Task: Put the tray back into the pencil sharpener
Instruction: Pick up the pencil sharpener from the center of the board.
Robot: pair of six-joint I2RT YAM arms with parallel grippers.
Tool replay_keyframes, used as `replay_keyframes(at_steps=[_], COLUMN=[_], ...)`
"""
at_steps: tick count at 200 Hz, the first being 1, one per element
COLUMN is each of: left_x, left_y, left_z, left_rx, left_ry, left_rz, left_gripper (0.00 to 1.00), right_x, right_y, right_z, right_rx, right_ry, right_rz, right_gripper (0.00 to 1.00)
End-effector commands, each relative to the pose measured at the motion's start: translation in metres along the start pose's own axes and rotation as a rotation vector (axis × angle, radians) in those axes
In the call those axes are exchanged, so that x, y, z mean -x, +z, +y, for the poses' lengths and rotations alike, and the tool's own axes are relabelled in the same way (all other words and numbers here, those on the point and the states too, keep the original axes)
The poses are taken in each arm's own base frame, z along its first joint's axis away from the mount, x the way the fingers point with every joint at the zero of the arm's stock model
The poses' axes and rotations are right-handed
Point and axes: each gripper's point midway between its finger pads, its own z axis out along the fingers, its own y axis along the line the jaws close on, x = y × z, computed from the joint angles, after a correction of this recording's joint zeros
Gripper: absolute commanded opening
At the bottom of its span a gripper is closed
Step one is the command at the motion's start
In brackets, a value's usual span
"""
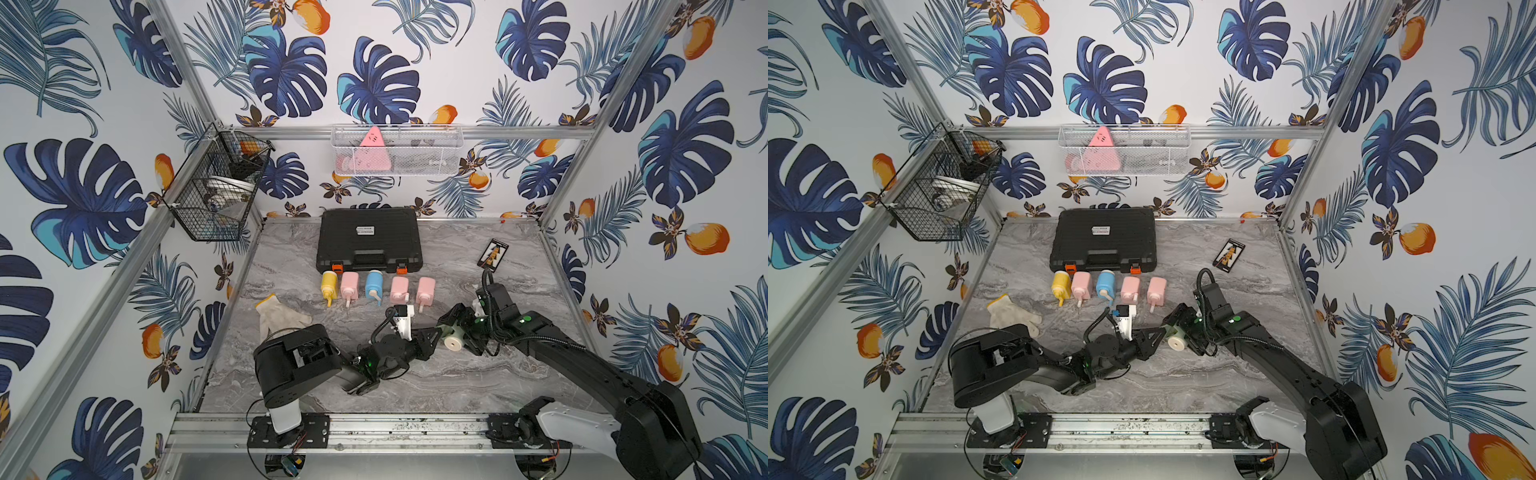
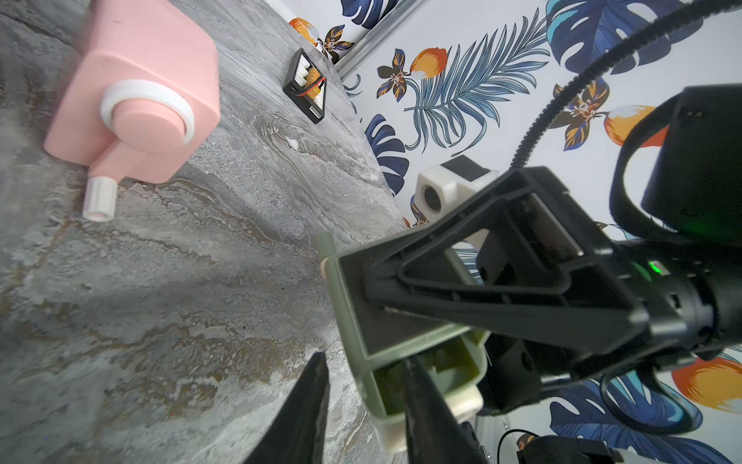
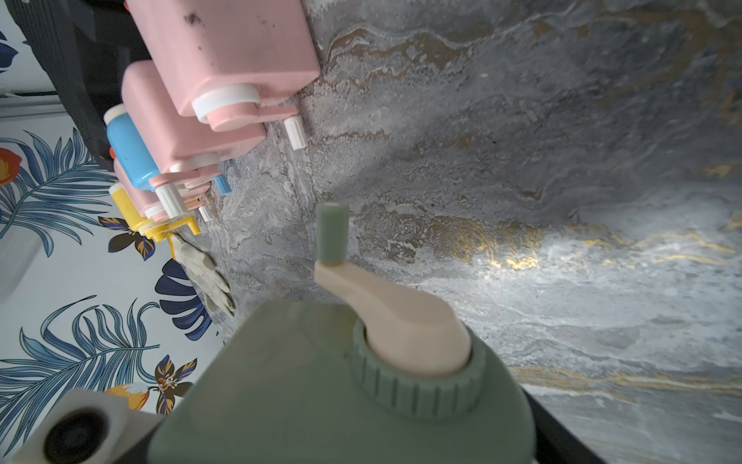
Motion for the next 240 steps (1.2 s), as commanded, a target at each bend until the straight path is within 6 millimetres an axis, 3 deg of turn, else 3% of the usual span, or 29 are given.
replay_keyframes(at_steps=[1, 115, 126, 176, 204, 240], left_x=[0.01, 0.013, 0.015, 0.022, 0.024, 0.024], left_y=[0.001, 0.003, 0.002, -0.003, -0.007, -0.014], left_z=[-0.009, 0.003, 0.003, 0.004, 0.006, 0.009], left_rx=[-0.033, -0.006, -0.008, 0.01, 0.038, 0.071], left_ry=[-0.039, -0.147, -0.177, -0.324, -0.4, -0.512], left_rz=[-0.046, -0.083, -0.095, -0.122, -0.125, -0.115], left_gripper=[0.33, 0.05, 0.0, 0.0, 0.0, 0.0], right_x=[0.001, -0.013, -0.014, -0.012, -0.007, 0.013], right_y=[0.0, 0.008, 0.009, 0.008, -0.005, -0.048], right_z=[0.015, 0.024, 0.024, 0.023, 0.032, 0.049], right_rx=[0.049, 0.081, 0.077, 0.066, 0.073, 0.099], right_ry=[-0.006, -0.037, -0.052, -0.126, -0.24, -0.422], right_rz=[0.001, 0.031, 0.032, 0.009, -0.034, -0.221], right_gripper=[0.82, 0.81, 0.83, 0.97, 1.0, 1.0])
